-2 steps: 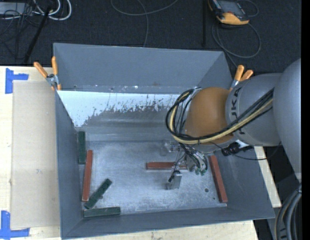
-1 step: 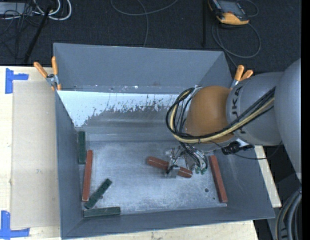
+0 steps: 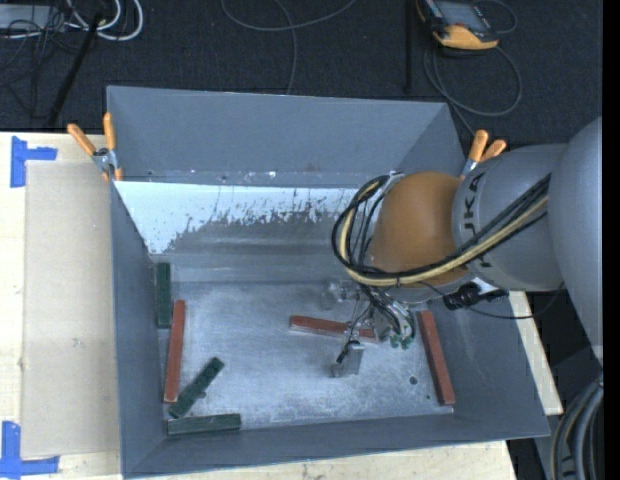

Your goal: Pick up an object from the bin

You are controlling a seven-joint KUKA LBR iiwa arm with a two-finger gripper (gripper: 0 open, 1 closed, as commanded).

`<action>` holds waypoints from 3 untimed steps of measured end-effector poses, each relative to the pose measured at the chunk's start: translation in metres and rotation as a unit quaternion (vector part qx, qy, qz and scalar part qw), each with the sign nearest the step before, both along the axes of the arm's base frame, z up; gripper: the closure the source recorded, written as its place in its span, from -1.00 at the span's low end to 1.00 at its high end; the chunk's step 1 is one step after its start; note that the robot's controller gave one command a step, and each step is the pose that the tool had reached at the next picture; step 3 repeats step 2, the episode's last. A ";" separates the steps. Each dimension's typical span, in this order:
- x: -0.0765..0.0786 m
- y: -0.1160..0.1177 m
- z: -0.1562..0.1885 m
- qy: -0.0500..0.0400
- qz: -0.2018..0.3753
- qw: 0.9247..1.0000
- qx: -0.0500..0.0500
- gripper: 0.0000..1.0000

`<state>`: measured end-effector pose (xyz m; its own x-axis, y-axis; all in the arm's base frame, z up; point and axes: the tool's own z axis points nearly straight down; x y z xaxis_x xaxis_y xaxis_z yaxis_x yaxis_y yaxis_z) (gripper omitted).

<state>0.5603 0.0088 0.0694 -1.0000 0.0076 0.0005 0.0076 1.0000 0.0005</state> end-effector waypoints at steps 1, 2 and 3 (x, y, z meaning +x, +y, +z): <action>0.000 0.000 0.000 0.000 0.000 1.000 0.000 1.00; -0.027 -0.014 0.141 -0.002 0.207 0.978 -0.001 1.00; -0.027 -0.014 0.141 -0.002 0.207 0.978 -0.001 1.00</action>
Offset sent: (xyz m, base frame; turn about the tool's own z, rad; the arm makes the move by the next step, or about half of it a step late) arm 0.0000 0.0000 0.0000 0.0000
